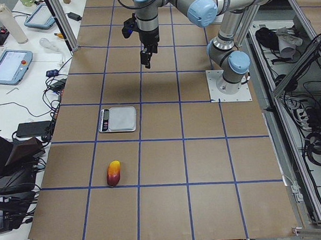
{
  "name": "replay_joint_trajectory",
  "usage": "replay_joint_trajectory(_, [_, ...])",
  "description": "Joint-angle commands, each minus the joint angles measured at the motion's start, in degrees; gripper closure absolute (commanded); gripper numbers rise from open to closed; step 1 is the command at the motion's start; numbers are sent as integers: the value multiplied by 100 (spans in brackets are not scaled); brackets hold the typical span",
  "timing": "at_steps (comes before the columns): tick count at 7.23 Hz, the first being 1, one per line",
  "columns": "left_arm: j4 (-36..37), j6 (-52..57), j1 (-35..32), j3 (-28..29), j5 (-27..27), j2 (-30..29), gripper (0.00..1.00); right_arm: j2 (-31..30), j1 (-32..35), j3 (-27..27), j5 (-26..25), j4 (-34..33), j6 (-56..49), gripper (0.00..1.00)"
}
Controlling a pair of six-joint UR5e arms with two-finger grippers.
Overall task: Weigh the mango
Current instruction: 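Move the left gripper toward the mango beside the silver scale, then lower the open left gripper over the red-yellow mango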
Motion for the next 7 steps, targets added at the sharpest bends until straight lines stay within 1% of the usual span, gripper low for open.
replay_joint_trajectory(1, [845, 1332, 284, -34, -19, -543, 0, 0, -6, 0, 0, 0, 0, 0])
replay_joint_trajectory(2, [1076, 1407, 467, -25, -62, -920, 0, 0, 2, 0, 0, 0, 0, 0])
replay_joint_trajectory(4, [2102, 2413, 696, -25, -10, -1720, 0, 0, 2, 0, 0, 0, 0, 0])
replay_joint_trajectory(5, [2490, 2792, 897, 62, -19, -2098, 0, 0, 2, 0, 0, 0, 0, 0])
replay_joint_trajectory(6, [3146, 3362, 995, 115, -36, -2502, 2, -8, 2, 0, 0, 0, 0, 0])
replay_joint_trajectory(7, [3249, 3741, 1004, 446, -36, -2958, 5, 0, 2, 0, 0, 0, 0, 0])
